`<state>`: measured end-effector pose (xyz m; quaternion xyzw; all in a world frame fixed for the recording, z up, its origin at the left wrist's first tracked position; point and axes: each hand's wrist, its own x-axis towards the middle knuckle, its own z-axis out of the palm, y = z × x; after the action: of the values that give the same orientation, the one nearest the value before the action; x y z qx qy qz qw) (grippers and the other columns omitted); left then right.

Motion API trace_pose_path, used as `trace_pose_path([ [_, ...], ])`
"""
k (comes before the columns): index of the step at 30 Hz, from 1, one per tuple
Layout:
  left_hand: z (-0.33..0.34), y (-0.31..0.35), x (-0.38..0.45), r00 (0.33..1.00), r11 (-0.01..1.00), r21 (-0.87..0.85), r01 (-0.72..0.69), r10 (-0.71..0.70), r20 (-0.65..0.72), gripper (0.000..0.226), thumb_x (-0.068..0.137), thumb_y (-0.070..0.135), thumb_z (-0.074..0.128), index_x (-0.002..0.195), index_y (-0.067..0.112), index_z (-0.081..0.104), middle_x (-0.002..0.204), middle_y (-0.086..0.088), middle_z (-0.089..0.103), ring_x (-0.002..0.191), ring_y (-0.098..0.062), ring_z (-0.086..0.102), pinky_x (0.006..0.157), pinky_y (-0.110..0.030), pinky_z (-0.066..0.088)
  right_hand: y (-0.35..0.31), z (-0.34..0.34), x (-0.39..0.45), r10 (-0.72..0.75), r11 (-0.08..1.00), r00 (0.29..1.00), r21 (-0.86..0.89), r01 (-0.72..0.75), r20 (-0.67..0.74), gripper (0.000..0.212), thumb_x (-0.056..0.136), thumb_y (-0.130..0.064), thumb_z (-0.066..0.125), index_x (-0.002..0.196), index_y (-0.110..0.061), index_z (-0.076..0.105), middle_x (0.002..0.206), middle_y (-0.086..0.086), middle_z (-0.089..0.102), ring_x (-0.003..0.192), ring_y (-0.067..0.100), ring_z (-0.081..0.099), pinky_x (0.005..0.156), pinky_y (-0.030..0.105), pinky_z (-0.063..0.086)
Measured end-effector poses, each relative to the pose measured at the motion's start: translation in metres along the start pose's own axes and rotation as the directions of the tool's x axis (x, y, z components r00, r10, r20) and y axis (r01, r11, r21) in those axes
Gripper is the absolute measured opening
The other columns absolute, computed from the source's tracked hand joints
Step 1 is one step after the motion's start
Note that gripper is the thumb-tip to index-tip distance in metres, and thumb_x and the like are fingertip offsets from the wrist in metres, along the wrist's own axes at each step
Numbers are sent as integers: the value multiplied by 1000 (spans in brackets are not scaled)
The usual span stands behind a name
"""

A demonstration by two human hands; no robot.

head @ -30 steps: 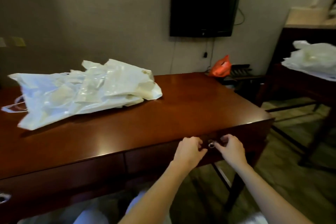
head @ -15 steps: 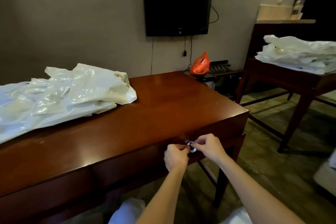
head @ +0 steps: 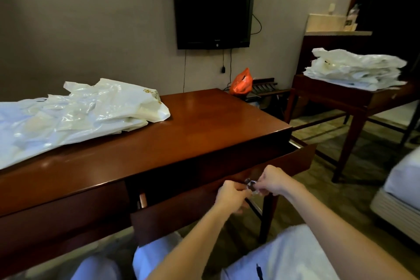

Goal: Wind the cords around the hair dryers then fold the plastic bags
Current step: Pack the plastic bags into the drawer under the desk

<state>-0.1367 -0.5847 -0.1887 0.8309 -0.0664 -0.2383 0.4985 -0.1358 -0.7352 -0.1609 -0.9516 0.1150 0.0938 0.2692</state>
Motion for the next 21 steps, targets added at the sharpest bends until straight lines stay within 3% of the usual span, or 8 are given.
trace_pose_path([
  [2, -25, 17, -32, 924, 995, 102, 0, -39, 381, 36, 99, 30, 56, 129, 11, 60, 123, -6, 68, 101, -17, 69, 85, -30, 56, 5, -11, -20, 17, 992, 996, -125, -7, 85, 16, 85, -24, 70, 80, -9, 75, 72, 0, 74, 68, 9, 69, 65, 26, 52],
  [3, -42, 26, -44, 882, 993, 111, -28, -27, 470, 36, 100, 30, 55, 129, 10, 59, 125, -8, 68, 100, -17, 70, 83, -28, 56, 7, -16, -27, 44, 982, 989, -188, -16, 144, 15, 85, -25, 70, 80, -11, 73, 70, -1, 73, 63, 7, 68, 64, 25, 51],
  [6, -89, 31, -57, 959, 991, 82, -105, 79, 271, 30, 100, 26, 55, 123, 9, 63, 111, -9, 72, 80, -13, 72, 68, -23, 58, -1, -32, -44, 251, 910, 893, -406, -85, 374, 20, 92, -32, 61, 85, -14, 67, 66, -4, 73, 62, 5, 68, 65, 23, 48],
  [9, -96, 3, -57, 985, 861, 492, -126, 52, 162, 27, 99, 28, 57, 118, 13, 68, 99, -1, 68, 79, -12, 66, 60, -26, 53, -33, -51, -59, 391, 834, 790, -544, -88, 471, 27, 100, -28, 46, 84, -12, 62, 87, 0, 74, 89, 14, 71, 70, 23, 46],
  [14, -71, -22, -61, 979, 745, 656, -118, -25, 204, 18, 100, 23, 50, 91, 19, 66, 81, 0, 61, 71, -18, 62, 64, -31, 51, -81, -48, -50, 50, 889, 964, -451, 77, 263, 18, 95, -19, 52, 86, -8, 64, 68, 2, 72, 63, 13, 68, 68, 27, 55],
  [16, -66, -20, -62, 964, 729, 663, -170, -15, 265, 26, 96, 15, 50, 73, 20, 60, 80, -4, 62, 76, -25, 69, 69, -37, 54, -91, -29, -34, -45, 886, 974, -442, 142, 223, 21, 93, -22, 55, 98, -8, 69, 86, 6, 73, 77, 19, 69, 79, 33, 56],
  [18, -54, -17, -69, 924, 720, 655, -230, -50, 379, 29, 95, 13, 50, 70, 20, 62, 81, -4, 63, 64, -13, 67, 79, -42, 55, -92, -2, -16, -93, 860, 969, -472, 193, 228, 27, 92, -23, 55, 112, -10, 69, 107, 8, 70, 95, 25, 66, 88, 37, 54],
  [21, -49, -14, -74, 883, 754, 604, -257, -71, 463, 19, 95, 19, 60, 102, 9, 74, 76, 4, 68, 64, -3, 61, 90, -35, 52, -85, 38, 6, -126, 852, 949, -458, 254, 290, 38, 95, -17, 50, 131, -17, 58, 135, 9, 56, 121, 28, 55, 102, 40, 46],
])
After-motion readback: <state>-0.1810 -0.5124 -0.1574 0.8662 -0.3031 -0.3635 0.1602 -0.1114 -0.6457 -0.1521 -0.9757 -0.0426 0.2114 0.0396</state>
